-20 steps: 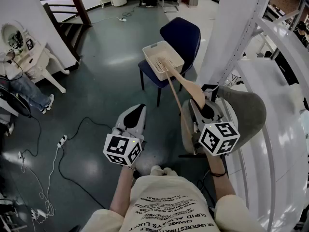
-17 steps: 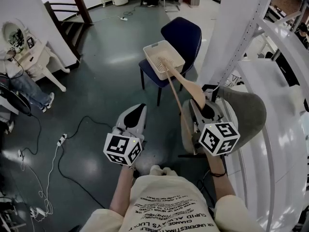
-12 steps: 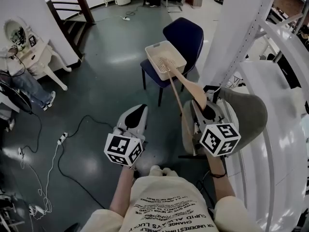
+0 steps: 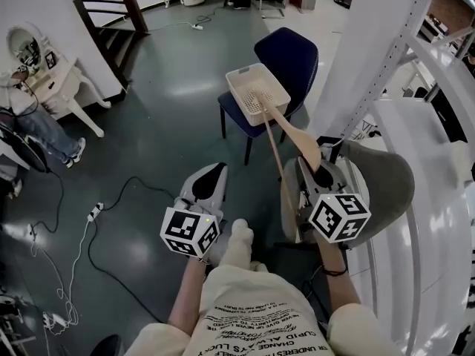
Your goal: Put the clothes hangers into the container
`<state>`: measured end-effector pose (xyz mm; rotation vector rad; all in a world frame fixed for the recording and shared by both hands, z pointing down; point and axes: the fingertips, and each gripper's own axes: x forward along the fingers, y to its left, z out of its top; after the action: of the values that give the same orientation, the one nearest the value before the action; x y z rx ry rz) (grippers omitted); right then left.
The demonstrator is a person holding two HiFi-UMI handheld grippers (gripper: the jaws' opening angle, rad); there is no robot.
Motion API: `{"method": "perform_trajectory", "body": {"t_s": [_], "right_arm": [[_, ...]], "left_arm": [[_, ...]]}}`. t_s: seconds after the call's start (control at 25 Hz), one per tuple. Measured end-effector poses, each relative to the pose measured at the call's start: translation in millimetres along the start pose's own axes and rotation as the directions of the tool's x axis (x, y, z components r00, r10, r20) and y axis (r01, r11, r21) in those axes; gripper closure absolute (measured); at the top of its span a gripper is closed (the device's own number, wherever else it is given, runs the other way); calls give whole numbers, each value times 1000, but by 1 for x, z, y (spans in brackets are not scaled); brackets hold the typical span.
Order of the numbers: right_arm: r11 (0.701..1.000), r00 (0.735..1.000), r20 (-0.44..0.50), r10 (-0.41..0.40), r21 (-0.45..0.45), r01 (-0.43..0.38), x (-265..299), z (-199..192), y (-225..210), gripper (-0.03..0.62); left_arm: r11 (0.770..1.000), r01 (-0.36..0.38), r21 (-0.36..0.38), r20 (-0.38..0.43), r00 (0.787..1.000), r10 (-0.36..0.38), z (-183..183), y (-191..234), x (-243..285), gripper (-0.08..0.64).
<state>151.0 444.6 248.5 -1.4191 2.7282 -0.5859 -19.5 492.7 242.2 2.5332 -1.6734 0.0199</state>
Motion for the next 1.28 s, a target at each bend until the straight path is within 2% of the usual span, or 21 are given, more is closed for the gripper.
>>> {"method": "perform_trajectory", "body": {"t_s": [0.24, 0.92, 1.28], "right_arm": [[1000, 1000, -14, -21, 20, 21, 46, 1, -22, 540], [990, 992, -60, -110, 81, 115, 240, 29, -79, 539], [985, 987, -63, -149, 81, 154, 297, 42, -101, 540]], "left_arm": [[1000, 11, -10, -16, 1000, -12, -7, 30, 42, 537], [996, 74, -57, -85, 993, -79, -2, 177, 203, 537], [991, 110, -81, -81, 990, -116, 0, 223, 261, 537]]}}
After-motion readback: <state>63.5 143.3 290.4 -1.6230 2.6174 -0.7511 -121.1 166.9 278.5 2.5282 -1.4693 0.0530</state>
